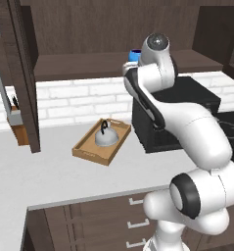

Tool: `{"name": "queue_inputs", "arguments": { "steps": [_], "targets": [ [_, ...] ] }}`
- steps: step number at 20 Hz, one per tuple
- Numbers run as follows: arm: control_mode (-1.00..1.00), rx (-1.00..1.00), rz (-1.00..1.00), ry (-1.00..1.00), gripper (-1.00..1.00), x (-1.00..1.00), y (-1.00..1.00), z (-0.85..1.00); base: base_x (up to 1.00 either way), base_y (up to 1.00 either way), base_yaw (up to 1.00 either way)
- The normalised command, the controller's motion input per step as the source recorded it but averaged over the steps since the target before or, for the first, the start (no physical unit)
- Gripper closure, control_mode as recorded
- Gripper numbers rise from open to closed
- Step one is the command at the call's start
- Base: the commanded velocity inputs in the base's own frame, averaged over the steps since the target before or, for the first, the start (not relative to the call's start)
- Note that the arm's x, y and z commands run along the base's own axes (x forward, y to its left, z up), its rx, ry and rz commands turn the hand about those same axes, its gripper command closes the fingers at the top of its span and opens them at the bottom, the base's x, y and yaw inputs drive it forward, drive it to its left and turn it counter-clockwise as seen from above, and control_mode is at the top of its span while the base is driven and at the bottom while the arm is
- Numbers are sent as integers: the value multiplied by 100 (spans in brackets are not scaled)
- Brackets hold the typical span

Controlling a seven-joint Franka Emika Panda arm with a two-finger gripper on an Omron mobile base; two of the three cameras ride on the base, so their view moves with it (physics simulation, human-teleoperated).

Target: Pick the kettle from the counter and place it on the tray. Then pick the mug from the cabinet and place it on the tray. Then close the cabinet doors.

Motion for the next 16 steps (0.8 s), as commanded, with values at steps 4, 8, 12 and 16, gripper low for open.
{"name": "queue_inputs", "arguments": {
  "steps": [4,8,12,16],
  "targets": [
    [-100,-3,0,0,-100,27,-6,17,0,0,0],
    [-100,-1,0,0,-100,26,-3,13,0,0,0],
    [-100,-1,0,0,-100,32,0,5,0,0,0],
    [-100,0,0,0,-100,38,-2,1,0,0,0]
  ]
}}
